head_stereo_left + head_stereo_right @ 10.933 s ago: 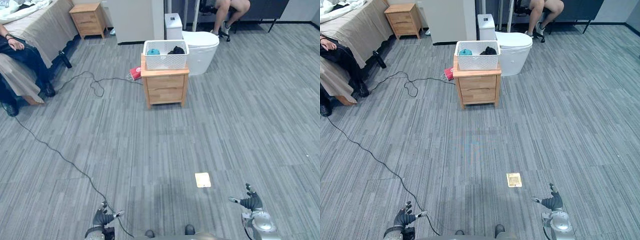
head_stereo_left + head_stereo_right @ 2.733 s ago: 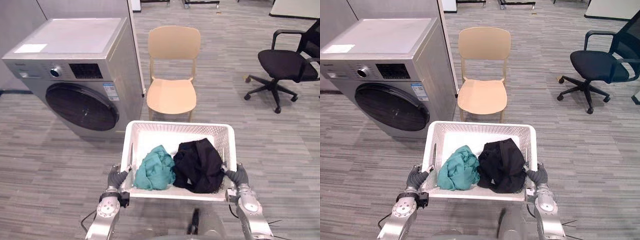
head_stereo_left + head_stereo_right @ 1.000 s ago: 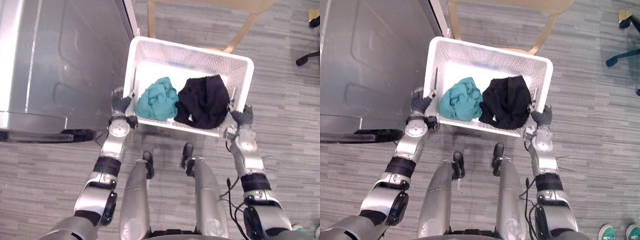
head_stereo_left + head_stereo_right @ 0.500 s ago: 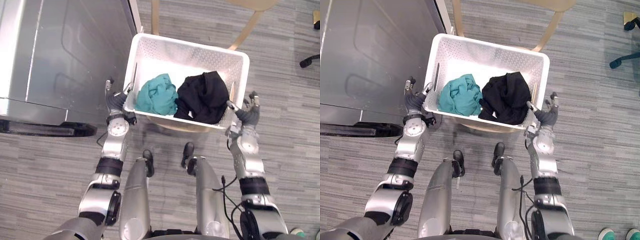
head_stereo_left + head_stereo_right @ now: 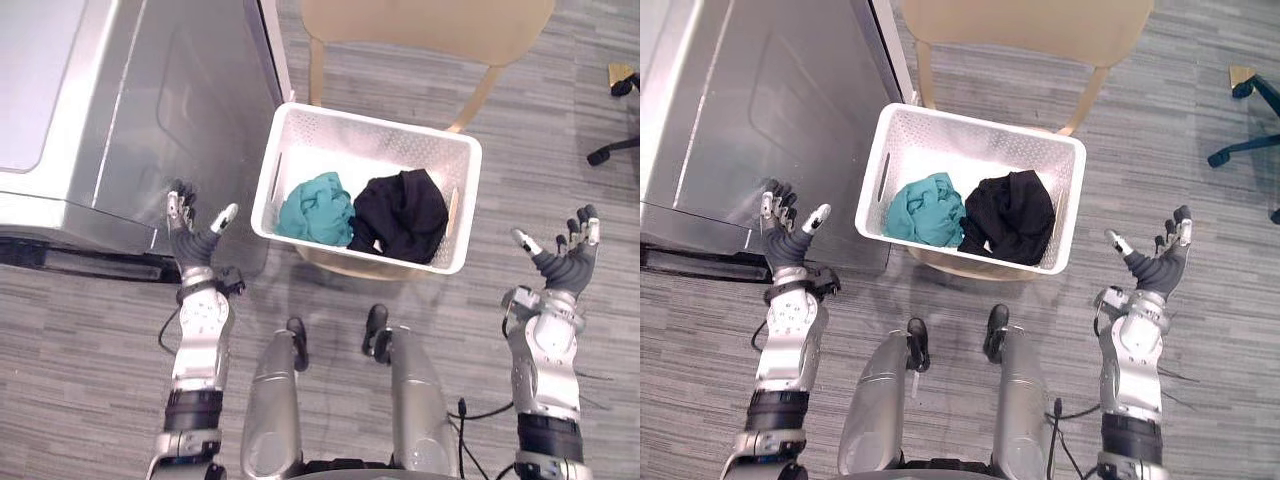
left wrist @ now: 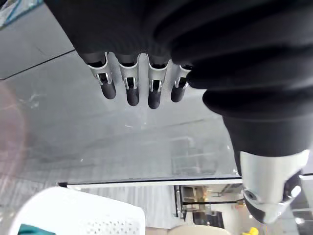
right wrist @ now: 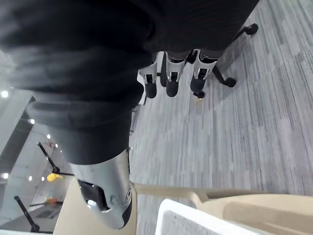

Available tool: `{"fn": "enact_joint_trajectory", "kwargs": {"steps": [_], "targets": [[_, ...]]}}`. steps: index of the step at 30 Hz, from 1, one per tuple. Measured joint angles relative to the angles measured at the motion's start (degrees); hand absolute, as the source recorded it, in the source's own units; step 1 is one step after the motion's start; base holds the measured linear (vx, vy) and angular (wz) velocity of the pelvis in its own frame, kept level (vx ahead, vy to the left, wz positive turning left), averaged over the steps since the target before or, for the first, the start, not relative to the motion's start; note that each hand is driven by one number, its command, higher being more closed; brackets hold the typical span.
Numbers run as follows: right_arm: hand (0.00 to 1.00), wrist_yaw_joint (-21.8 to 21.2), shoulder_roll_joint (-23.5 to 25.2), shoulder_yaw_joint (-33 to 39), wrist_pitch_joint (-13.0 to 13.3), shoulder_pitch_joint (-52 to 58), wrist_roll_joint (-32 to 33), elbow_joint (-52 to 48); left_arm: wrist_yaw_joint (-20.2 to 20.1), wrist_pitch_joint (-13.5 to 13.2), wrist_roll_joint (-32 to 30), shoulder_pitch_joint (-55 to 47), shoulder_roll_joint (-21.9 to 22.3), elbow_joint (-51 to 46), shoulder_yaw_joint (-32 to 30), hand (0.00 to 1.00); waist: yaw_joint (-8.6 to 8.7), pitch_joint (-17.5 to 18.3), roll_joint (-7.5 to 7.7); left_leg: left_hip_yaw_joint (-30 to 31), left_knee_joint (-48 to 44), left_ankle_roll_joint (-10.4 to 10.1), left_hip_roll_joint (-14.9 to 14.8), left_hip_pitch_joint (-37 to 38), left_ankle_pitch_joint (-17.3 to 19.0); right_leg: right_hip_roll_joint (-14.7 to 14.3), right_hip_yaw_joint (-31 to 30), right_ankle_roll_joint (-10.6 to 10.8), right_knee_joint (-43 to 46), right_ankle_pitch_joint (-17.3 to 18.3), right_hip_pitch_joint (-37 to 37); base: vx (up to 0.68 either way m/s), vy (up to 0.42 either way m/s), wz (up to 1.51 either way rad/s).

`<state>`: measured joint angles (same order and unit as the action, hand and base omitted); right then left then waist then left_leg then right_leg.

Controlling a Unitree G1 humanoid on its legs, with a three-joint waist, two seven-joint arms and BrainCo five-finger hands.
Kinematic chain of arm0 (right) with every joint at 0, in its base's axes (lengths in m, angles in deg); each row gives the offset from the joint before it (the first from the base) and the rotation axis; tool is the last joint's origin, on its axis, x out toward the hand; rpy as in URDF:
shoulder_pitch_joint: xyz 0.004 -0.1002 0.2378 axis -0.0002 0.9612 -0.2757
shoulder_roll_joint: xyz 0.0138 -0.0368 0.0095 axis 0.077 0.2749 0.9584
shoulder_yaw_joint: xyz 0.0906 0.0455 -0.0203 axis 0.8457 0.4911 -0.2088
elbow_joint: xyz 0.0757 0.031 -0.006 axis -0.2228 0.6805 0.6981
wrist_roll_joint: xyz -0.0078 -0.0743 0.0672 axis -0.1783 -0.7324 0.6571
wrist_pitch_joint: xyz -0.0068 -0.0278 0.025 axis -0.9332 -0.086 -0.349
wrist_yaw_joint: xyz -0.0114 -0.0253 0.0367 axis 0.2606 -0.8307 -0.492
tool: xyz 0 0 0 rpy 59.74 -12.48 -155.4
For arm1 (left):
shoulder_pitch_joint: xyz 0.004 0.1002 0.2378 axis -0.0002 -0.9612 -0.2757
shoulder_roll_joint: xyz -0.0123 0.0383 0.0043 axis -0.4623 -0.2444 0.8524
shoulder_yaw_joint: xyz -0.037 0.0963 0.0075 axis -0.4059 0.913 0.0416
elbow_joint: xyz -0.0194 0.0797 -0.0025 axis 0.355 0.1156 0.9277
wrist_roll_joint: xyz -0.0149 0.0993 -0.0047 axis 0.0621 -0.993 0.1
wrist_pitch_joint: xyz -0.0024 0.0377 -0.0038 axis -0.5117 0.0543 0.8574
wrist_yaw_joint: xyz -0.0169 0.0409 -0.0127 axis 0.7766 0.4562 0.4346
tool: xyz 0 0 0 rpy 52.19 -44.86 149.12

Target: Pick up the laundry basket with both hands and put the clothes into the washing machine.

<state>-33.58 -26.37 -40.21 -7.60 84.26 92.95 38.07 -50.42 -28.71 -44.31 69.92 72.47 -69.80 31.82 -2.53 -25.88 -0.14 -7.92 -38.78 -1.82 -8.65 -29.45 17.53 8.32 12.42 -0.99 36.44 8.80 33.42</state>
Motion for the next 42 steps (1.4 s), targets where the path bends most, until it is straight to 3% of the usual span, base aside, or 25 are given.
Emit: {"fn": "enact_joint_trajectory", "kwargs": {"steps": [3,6,11,18,22,26,28,29,30,31,32,34,37,38,39,40,41,42], "targets": [[0.0,-3.8,0.73,-2.4,-0.05,5.81,-0.02,-0.3,-4.31,-0.59,2.83,-6.87,1.71,-0.43,3.33,0.0,-0.12,0.29,-0.12,-0.04,3.78,-0.79,0.99,4.99,-0.56,0.92,0.88,0.53,-1.63,0.65,-4.63,0.07,-0.022,0.22],[0.0,-7.23,3.16,-4.33,-0.02,11.44,-0.77,3.42,-8.65,-0.52,3.41,-14.97,3.16,3.61,5.7,0.0,-0.12,4.6,-0.03,0.0,8.05,-0.81,1.61,8.64,-1.56,0.94,1.94,0.78,-4.7,0.8,-8.28,0.13,-0.006,0.15],[0.0,-11.24,5.52,-6.8,-0.43,14.35,-5.05,21.99,-13.74,0.79,0.89,-18.63,3.08,25.57,6.95,0.0,-0.08,11.57,-0.58,0.08,18.52,-1.02,2.92,18.19,-4.82,0.54,3.17,1.8,-11.68,0.2,-16.58,0.19,-0.01,0.09],[0.0,-11.23,5.64,-7.84,-0.42,13.02,-6.7,39.3,-13.48,2.15,-4.83,-17.77,2.89,46.85,3.26,0.0,0.17,16.31,-1.73,0.65,28.72,-1.16,3.81,26.75,-8.5,-1.05,4.0,3.06,-21.02,-2.82,-24.77,0.12,0.026,0.04],[0.0,-11.06,6.14,-8.64,-0.35,12.55,-6.62,43.45,-11.63,2.04,-5.84,-17.34,2.4,48.4,2.04,0.0,0.21,16.68,-1.05,4.39,29.22,-1.32,5.31,27.46,-10.48,-0.2,7.23,3.55,-23.17,-3.33,-28.42,0.02,0.005,0.43],[0.0,-10.59,6.73,-8.86,-0.2,10.56,-5.57,44.69,-10.02,2.04,-5.85,-15.47,2.73,49.35,2.29,0.0,0.18,16.63,-0.04,10.37,30.56,-2.16,8.16,23.73,-16.32,2.91,14.84,3.81,-23.62,-3.58,-29.17,-0.07,0.002,1.12],[0.0,-9.3,6.83,-8.75,-0.22,7.66,-4.15,47.51,-8.82,1.95,-5.82,-14.99,2.69,49.59,3.08,0.0,-0.14,16.56,0.35,5.86,31.01,-2.67,7.64,20.36,-18.38,4.57,18.89,2.89,-23.89,-4.46,-27.88,-0.17,0.085,0.97],[0.0,-8.57,6.96,-8.77,-0.21,6.05,-3.86,48.74,-8.51,1.97,-5.81,-14.82,2.82,49.68,2.94,0.0,0.02,16.54,0.17,-1.42,28.64,-1.42,5.91,18.63,-16.46,5.1,20.91,2.42,-23.65,-4.8,-27.43,-0.17,0.102,0.68],[0.0,-8.48,6.99,-8.72,-0.27,5.75,-3.86,48.8,-8.47,1.99,-5.82,-14.8,2.8,49.75,2.94,0.0,0.13,16.47,0.31,-4.65,26.33,0.12,4.9,18.21,-15.42,5.69,22.06,2.39,-23.36,-4.94,-27.53,-0.13,0.134,1.02],[0.0,-8.44,6.5,-8.49,-0.19,5.87,-3.86,48.66,-8.32,1.88,-5.81,-14.8,2.81,50.03,2.91,0.0,0.98,15.99,1.28,-11.59,19.56,1.98,1.32,19.03,-12.65,8.4,24.64,3.28,-22.34,-5.51,-28.73,-0.23,0.528,1.98],[0.0,-8.55,5.0,-8.43,-0.38,6.81,-3.87,48.72,-7.4,1.91,-5.9,-14.17,3.03,51.47,2.76,0.0,2.91,16.85,-1.36,-19.77,22.6,-3.39,-5.13,22.96,-8.69,11.09,29.78,8.22,-24.39,-8.68,-31.21,-0.25,0.639,1.92],[0.0,-8.81,7.59,-8.95,-0.56,7.66,-3.86,48.33,-7.31,2.1,-5.9,-13.93,1.14,51.91,2.97,0.0,1.82,17.06,0.84,-18.86,27.1,-1.5,0.29,23.01,-10.66,11.75,28.38,8.83,-27.28,-8.9,-31.32,-0.14,0.485,0.98],[0.0,-8.71,7.54,-8.78,-0.56,7.92,-3.85,48.39,-7.39,2.07,-5.98,-13.79,0.66,51.84,3.47,0.0,2.07,17.6,1.74,-15.71,28.66,-0.09,4.84,22.63,-11.55,13.84,28.57,9.69,-29.25,-9.52,-33.56,-0.01,0.338,0.96],[0.0,-8.95,6.68,-9.25,-0.63,7.28,-3.74,48.64,-7.67,1.9,-7.65,-13.71,0.9,51.85,5.47,0.0,3.11,15.68,-0.11,-9.8,26.89,3.11,8.53,22.93,-8.68,18.39,20.96,-3.78,-13.48,-4.52,-29.97,-0.04,0.326,1.36],[0.0,-9.48,6.56,-10.77,-0.86,6.65,-3.78,48.57,-7.59,1.81,-7.97,-14.25,1.36,51.91,5.43,0.0,3.61,14.88,-0.99,-8.51,27.3,3.38,8.07,24.43,-8.55,14.12,5.95,1.42,-5.17,0.28,-24.82,-0.02,0.277,1.47],[0.0,-9.98,7.0,-12.46,-0.93,6.82,-3.93,48.59,-7.51,1.71,-8.07,-14.32,0.72,51.93,5.62,0.0,3.93,14.67,-0.53,-8.3,28.75,3.27,8.06,26.09,-9.11,9.54,0.28,4.41,-3.25,2.25,-23.19,0.01,0.02,0.76],[0.0,-10.08,7.43,-13.63,-0.95,6.86,-3.94,48.66,-7.61,1.38,-8.06,-14.98,0.03,51.91,6.08,0.0,4.04,14.65,0.0,-8.03,29.3,2.84,8.83,26.45,-10.02,8.25,0.15,3.91,-4.49,1.76,-23.06,0.05,-0.041,0.68],[0.0,-10.3,7.89,-14.8,-0.98,6.51,-3.95,48.66,-7.59,0.82,-8.08,-14.85,-0.44,51.8,6.03,0.0,4.02,14.4,1.82,-7.63,29.33,2.82,9.96,26.94,-9.98,6.27,0.0,4.08,-7.65,2.36,-22.61,0.03,-0.04,0.42]]}}
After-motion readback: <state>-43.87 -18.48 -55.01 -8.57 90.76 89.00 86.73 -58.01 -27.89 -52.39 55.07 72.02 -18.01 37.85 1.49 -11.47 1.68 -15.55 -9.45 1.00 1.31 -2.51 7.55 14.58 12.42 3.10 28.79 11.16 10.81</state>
